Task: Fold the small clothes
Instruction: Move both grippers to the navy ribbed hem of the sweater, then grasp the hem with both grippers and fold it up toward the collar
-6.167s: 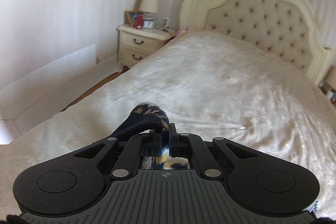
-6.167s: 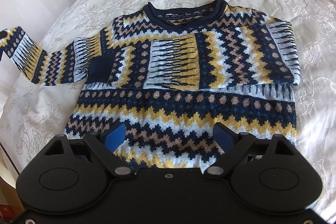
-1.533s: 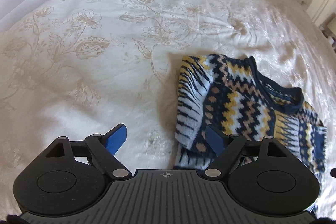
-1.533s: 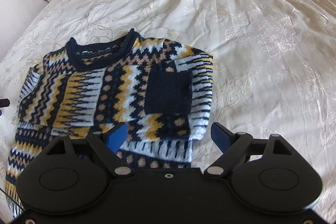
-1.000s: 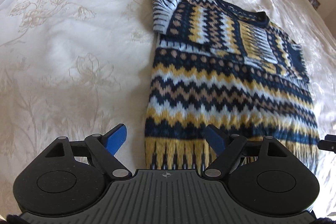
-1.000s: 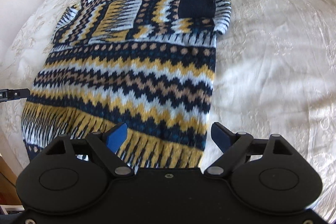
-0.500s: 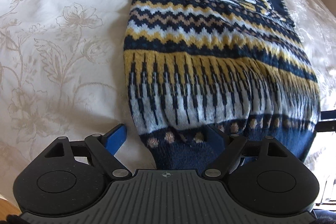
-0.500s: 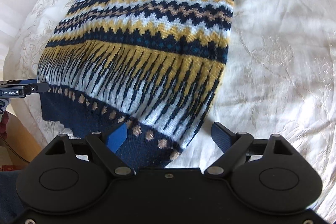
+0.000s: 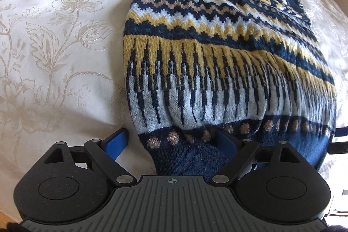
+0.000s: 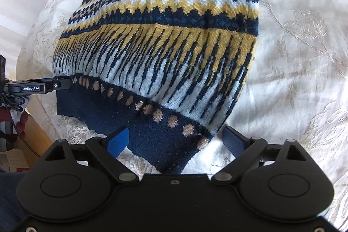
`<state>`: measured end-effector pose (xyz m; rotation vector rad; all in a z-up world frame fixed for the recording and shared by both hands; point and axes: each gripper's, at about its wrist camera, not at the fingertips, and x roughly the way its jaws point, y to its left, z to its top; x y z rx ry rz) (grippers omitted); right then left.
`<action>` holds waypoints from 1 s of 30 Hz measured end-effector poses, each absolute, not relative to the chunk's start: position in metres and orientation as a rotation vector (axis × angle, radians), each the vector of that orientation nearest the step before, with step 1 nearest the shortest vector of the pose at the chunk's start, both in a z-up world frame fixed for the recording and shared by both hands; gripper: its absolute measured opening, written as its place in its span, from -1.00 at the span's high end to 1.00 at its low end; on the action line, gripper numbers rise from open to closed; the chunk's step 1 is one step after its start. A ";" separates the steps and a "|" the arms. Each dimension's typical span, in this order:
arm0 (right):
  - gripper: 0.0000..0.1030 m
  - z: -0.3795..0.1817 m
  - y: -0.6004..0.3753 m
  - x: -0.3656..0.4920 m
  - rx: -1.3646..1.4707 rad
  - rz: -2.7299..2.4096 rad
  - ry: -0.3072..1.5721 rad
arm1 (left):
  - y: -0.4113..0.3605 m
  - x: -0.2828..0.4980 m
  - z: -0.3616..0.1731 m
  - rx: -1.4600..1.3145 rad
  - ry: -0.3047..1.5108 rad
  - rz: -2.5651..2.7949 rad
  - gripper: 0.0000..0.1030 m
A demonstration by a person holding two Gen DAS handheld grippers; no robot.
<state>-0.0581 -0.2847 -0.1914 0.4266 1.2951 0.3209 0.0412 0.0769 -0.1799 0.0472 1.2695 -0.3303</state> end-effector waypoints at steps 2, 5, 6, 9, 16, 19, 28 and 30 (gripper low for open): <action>-0.85 -0.195 -0.282 -0.057 0.443 0.332 1.295 | 0.078 0.042 -0.182 0.042 1.267 -0.331 -0.71; -0.91 -0.199 -0.279 -0.056 0.453 0.343 1.289 | 0.076 0.044 -0.184 0.047 1.273 -0.338 -0.73; -0.93 -0.200 -0.279 -0.056 0.455 0.347 1.287 | 0.075 0.045 -0.185 0.049 1.274 -0.339 -0.74; -1.00 -0.204 -0.278 -0.055 0.472 0.348 1.279 | 0.073 0.046 -0.187 0.054 1.276 -0.345 -0.80; -1.00 -0.208 -0.287 -0.059 0.558 0.323 1.253 | 0.075 0.043 -0.186 0.037 1.257 -0.347 -0.80; -0.98 -0.206 -0.288 -0.061 0.567 0.325 1.262 | 0.080 0.038 -0.182 0.016 1.253 -0.346 -0.68; -0.21 -0.207 -0.295 -0.070 0.622 0.295 1.268 | 0.089 0.025 -0.178 -0.052 1.260 -0.366 -0.34; -0.20 -0.207 -0.295 -0.070 0.622 0.294 1.269 | 0.091 0.022 -0.177 -0.071 1.263 -0.361 -0.32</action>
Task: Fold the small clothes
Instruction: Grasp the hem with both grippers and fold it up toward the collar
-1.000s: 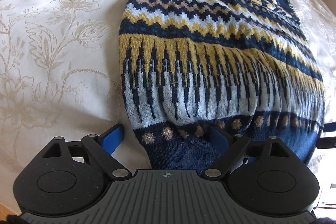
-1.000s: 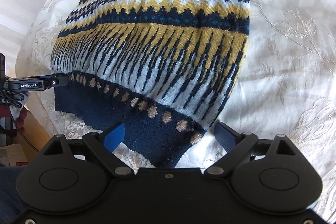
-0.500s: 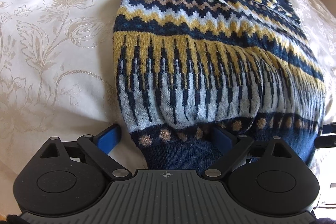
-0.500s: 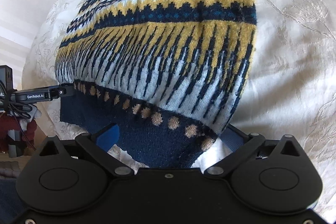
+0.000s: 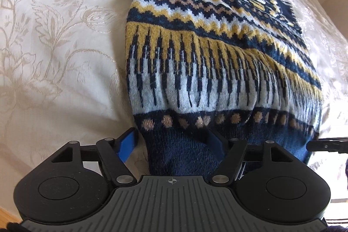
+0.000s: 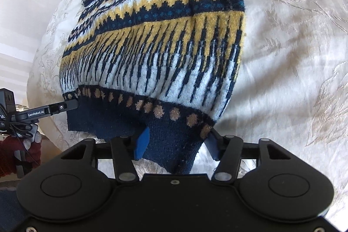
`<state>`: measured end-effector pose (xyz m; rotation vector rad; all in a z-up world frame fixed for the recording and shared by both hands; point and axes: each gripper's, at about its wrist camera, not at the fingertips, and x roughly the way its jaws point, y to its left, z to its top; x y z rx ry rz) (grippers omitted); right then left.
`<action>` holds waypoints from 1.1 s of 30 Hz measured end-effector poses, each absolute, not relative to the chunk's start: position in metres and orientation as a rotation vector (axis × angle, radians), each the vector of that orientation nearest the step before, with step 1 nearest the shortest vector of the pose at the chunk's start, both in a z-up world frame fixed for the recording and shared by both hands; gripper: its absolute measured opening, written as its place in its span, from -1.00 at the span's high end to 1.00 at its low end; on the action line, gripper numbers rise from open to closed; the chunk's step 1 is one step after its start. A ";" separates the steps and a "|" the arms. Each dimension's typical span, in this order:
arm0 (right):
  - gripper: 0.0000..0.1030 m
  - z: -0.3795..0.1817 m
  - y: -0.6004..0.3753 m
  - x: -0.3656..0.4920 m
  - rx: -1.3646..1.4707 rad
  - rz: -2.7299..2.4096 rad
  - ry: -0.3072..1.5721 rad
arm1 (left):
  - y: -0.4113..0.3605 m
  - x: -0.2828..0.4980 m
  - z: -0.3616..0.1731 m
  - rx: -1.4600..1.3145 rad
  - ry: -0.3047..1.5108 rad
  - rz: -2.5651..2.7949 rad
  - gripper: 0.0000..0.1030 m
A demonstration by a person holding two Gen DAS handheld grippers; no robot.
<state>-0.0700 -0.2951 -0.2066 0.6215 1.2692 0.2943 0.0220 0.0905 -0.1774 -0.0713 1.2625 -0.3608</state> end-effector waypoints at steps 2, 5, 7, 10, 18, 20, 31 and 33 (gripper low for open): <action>-0.20 -0.206 -0.294 -0.070 0.612 0.298 1.270 | 0.090 0.019 -0.179 -0.066 1.265 -0.365 -0.31; -0.20 -0.208 -0.291 -0.071 0.613 0.298 1.274 | 0.090 0.016 -0.183 -0.057 1.279 -0.382 -0.22; -0.20 -0.209 -0.290 -0.070 0.613 0.297 1.276 | 0.091 0.015 -0.184 -0.057 1.284 -0.383 -0.02; -0.10 -0.208 -0.286 -0.070 0.608 0.305 1.280 | 0.095 0.014 -0.183 -0.106 1.294 -0.393 0.43; 0.75 -0.195 -0.288 -0.072 0.626 0.338 1.275 | 0.102 0.008 -0.154 -0.186 1.247 -0.411 0.87; 0.76 -0.183 -0.292 -0.073 0.633 0.355 1.243 | 0.104 0.010 -0.140 -0.205 1.219 -0.425 0.88; 0.76 -0.116 -0.325 -0.047 0.715 0.345 1.009 | 0.097 0.048 -0.069 -0.322 1.042 -0.451 0.89; 0.76 -0.108 -0.330 -0.036 0.737 0.332 0.969 | 0.096 0.061 -0.061 -0.352 1.011 -0.441 0.89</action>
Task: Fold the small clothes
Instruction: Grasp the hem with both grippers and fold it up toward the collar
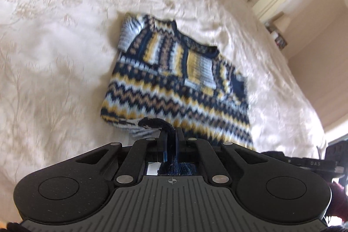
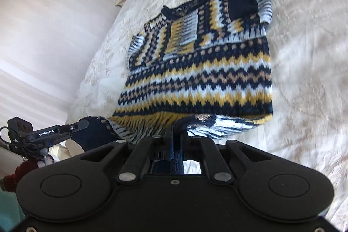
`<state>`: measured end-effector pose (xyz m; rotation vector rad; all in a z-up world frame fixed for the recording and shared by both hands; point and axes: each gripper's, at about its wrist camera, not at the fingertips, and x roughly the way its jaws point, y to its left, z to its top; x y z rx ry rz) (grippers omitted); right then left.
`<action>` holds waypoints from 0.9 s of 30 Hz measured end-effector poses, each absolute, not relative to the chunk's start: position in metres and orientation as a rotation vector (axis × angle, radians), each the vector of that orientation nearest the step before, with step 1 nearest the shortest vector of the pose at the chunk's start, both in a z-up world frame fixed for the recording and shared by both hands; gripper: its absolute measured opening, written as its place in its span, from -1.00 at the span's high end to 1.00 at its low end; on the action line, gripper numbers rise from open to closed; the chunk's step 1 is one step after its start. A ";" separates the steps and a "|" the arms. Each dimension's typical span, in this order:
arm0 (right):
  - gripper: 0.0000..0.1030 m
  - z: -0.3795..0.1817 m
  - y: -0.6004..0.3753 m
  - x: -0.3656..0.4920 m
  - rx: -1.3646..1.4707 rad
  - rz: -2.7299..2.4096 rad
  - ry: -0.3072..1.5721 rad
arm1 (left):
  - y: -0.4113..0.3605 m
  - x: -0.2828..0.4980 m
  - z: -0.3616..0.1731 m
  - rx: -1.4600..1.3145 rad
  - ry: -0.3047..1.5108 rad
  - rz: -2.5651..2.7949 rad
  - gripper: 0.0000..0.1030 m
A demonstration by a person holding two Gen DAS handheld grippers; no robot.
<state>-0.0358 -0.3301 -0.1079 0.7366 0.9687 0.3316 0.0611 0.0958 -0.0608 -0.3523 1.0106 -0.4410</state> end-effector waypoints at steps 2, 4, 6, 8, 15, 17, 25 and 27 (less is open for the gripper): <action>0.76 -0.101 -0.336 -0.024 0.754 0.316 0.933 | 0.095 0.074 -0.053 -0.384 0.978 -0.432 0.89; 0.76 -0.095 -0.343 -0.009 0.773 0.300 0.893 | 0.094 0.090 -0.046 -0.406 0.938 -0.427 0.89; 0.76 -0.092 -0.349 0.005 0.794 0.281 0.860 | 0.093 0.108 -0.041 -0.424 0.900 -0.423 0.89; 0.76 -0.090 -0.357 0.022 0.820 0.256 0.827 | 0.091 0.126 -0.037 -0.445 0.868 -0.423 0.89; 0.76 -0.090 -0.374 0.086 0.833 0.193 0.764 | 0.065 0.192 -0.035 -0.409 0.795 -0.445 0.89; 0.76 -0.095 -0.378 0.107 0.823 0.166 0.769 | 0.058 0.209 -0.040 -0.411 0.781 -0.441 0.89; 0.76 -0.133 -0.391 0.181 0.809 0.071 0.846 | 0.034 0.282 -0.082 -0.415 0.851 -0.384 0.89; 0.76 -0.144 -0.392 0.197 0.802 0.050 0.874 | 0.029 0.296 -0.094 -0.384 0.878 -0.366 0.88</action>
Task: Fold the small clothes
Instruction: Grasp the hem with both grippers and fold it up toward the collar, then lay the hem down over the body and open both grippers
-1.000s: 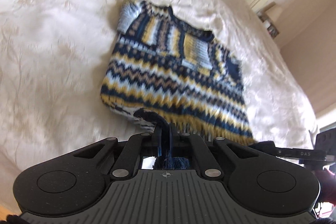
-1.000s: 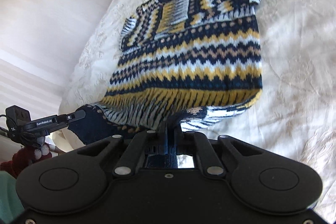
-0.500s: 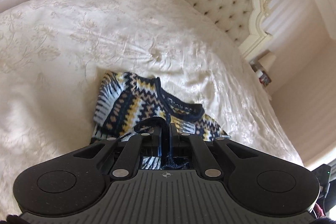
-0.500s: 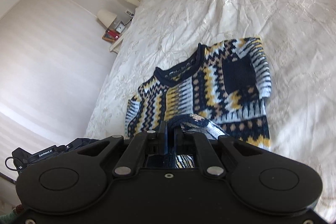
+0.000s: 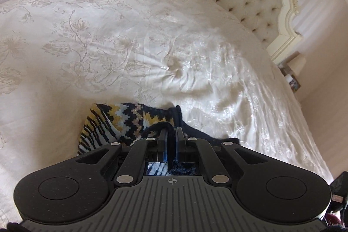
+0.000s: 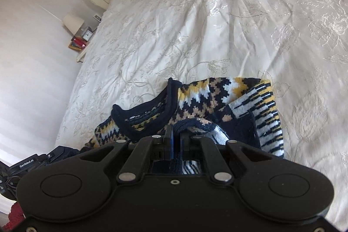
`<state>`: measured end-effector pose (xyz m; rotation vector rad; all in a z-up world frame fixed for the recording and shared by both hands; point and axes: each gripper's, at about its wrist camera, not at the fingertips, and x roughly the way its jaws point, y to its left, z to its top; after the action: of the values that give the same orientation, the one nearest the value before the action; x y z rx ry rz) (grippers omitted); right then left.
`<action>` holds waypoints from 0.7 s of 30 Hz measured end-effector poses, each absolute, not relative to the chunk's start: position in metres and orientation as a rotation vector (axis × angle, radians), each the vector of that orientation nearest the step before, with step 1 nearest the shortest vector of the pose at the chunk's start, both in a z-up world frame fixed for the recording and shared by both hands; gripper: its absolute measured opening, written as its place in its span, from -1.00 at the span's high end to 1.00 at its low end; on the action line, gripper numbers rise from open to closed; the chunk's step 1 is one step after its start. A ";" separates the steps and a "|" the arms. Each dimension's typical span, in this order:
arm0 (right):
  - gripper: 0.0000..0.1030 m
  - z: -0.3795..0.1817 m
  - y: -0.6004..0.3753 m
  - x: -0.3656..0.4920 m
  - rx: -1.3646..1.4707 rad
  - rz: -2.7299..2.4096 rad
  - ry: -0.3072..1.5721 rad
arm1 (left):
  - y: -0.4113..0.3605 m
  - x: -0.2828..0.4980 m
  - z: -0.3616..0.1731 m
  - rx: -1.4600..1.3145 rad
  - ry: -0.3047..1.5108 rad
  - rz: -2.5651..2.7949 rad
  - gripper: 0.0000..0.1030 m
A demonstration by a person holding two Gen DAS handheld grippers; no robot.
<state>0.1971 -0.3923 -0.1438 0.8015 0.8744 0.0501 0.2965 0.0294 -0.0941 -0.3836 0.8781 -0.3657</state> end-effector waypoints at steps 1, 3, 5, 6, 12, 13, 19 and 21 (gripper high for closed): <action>0.76 -0.149 -0.392 0.204 0.798 0.044 0.888 | 0.027 0.302 -0.099 -0.370 0.892 -0.358 0.88; 0.75 -0.157 -0.391 0.216 0.782 0.034 0.912 | 0.024 0.314 -0.109 -0.348 0.926 -0.341 0.85; 0.68 -0.165 -0.390 0.225 0.765 0.022 0.934 | 0.024 0.325 -0.118 -0.339 0.948 -0.312 0.78; 0.64 -0.168 -0.390 0.228 0.762 0.015 0.939 | 0.025 0.329 -0.120 -0.344 0.950 -0.300 0.72; 0.52 -0.169 -0.387 0.231 0.715 0.001 0.926 | 0.037 0.338 -0.109 -0.339 0.891 -0.253 0.42; 0.37 -0.168 -0.385 0.230 0.704 -0.002 0.918 | 0.035 0.338 -0.105 -0.322 0.883 -0.256 0.40; -0.16 -0.152 -0.377 0.217 0.608 -0.026 0.849 | 0.025 0.321 -0.095 -0.224 0.891 -0.315 0.28; -0.16 -0.148 -0.374 0.214 0.577 -0.022 0.842 | 0.017 0.312 -0.097 -0.181 0.906 -0.343 0.28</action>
<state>0.2138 -0.3738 -0.1476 0.5770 0.8423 -0.0225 0.3116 0.0174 -0.0974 -0.1805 0.9056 -0.3427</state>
